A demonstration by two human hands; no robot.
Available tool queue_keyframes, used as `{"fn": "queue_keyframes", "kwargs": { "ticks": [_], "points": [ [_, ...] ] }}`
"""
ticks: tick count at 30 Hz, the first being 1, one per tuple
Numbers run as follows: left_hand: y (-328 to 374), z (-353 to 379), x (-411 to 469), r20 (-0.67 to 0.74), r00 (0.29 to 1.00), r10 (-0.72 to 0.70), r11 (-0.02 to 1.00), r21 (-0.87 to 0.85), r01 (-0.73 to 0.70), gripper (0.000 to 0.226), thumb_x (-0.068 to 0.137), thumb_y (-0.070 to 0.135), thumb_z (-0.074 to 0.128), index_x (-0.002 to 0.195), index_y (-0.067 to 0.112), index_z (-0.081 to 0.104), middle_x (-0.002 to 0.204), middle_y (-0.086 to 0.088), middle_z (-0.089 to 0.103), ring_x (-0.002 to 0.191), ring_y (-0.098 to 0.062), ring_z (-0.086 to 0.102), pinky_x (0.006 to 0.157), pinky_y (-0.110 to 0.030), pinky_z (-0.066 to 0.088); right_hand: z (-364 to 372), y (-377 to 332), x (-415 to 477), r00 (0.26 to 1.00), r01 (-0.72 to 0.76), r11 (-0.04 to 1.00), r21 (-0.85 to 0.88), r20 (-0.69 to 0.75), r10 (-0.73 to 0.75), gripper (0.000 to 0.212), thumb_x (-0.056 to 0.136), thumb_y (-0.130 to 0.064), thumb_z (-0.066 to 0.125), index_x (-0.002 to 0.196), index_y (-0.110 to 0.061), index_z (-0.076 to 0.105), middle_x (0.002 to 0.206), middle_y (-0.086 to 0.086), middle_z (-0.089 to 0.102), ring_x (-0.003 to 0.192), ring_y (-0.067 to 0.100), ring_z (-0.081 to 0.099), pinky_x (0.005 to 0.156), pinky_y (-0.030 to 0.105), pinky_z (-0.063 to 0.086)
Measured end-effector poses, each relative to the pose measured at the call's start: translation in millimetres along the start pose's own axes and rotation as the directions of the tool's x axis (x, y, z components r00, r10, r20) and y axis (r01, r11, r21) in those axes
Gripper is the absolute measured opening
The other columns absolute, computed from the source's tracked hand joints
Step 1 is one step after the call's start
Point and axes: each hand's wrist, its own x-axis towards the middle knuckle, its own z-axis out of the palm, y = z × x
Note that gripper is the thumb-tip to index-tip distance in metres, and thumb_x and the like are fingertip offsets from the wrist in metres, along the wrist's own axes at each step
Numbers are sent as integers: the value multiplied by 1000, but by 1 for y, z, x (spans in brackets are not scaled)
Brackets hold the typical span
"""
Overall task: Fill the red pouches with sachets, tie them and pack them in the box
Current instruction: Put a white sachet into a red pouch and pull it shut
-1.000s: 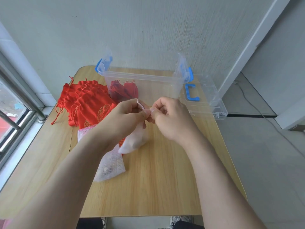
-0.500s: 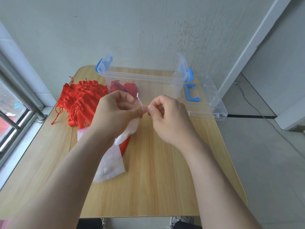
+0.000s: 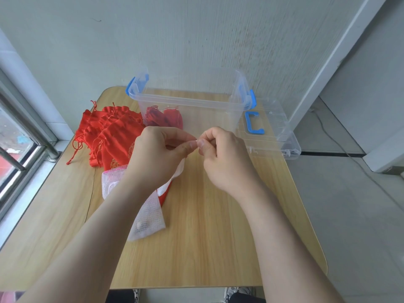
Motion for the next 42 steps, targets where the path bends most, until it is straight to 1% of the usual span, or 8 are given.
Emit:
{"fn": "queue_keyframes", "kwargs": {
  "ticks": [8, 12, 14, 17, 21, 27, 32, 42],
  "points": [
    [4, 4, 2, 121, 985, -124, 991, -31, 129, 17, 104, 22, 66, 97, 18, 80, 83, -5, 78, 78, -11, 71, 74, -22, 54, -1, 1, 0, 998, -54, 999, -2, -15, 54, 13, 110, -27, 57, 100, -24, 66, 92, -7, 72, 80, 4, 67, 59, 10, 46],
    [1, -2, 5, 272, 931, -242, 939, -177, 296, 21, 108, 19, 59, 104, 7, 76, 90, -25, 69, 82, -19, 64, 83, -33, 48, -3, 0, 0, 997, -71, 996, 59, 29, 69, 16, 110, -25, 58, 103, -20, 71, 89, -8, 75, 82, 3, 69, 63, 9, 48],
    [-1, -4, 6, 335, 909, -246, 908, -247, 337, 24, 108, 18, 57, 110, 1, 73, 103, -38, 65, 87, -27, 61, 87, -42, 46, -4, 0, 1, 995, -87, 986, 143, 54, 80, 17, 110, -24, 58, 102, -21, 73, 84, -8, 77, 81, 5, 72, 77, 25, 60],
    [-3, -4, 7, 360, 892, -275, 853, -336, 399, 25, 107, 15, 57, 116, -3, 72, 108, -27, 69, 98, -28, 61, 91, -42, 47, -3, 1, 2, 996, -77, 971, 227, 52, 66, 19, 109, -21, 59, 98, -21, 75, 78, -8, 76, 82, 9, 75, 86, 45, 64],
    [-2, -3, 9, 330, 887, -324, 813, -383, 439, 19, 106, 13, 59, 110, 0, 73, 96, -12, 67, 93, -24, 62, 90, -39, 48, -2, 0, 2, 992, 73, 981, 181, -114, -53, 10, 101, -16, 72, 94, -19, 79, 78, -10, 76, 77, 4, 73, 76, 33, 62],
    [-7, -1, 10, 297, 907, -300, 845, -359, 397, 24, 106, 20, 63, 113, 1, 76, 97, -12, 67, 91, -23, 63, 95, -44, 54, -3, -2, 3, 974, 168, 982, 89, -171, -152, 12, 97, -7, 74, 96, -18, 78, 81, -14, 75, 77, 1, 70, 72, 19, 56],
    [-7, -1, 8, 275, 929, -246, 879, -341, 334, 30, 107, 26, 62, 106, 0, 78, 108, -26, 75, 99, -25, 71, 110, -54, 53, -8, -1, 1, 983, 155, 987, 30, -100, -151, 19, 98, -6, 69, 96, -20, 83, 77, -14, 75, 77, 3, 72, 76, 30, 62],
    [-1, -2, 1, 175, 980, -91, 986, -123, 113, 19, 105, 24, 66, 96, 18, 82, 93, -11, 80, 94, -36, 74, 91, -57, 60, -9, -3, 1, 986, 76, 997, -21, -146, -78, 7, 84, -24, 90, 86, -26, 84, 71, -13, 75, 67, 2, 70, 68, 32, 61]
  ]
}}
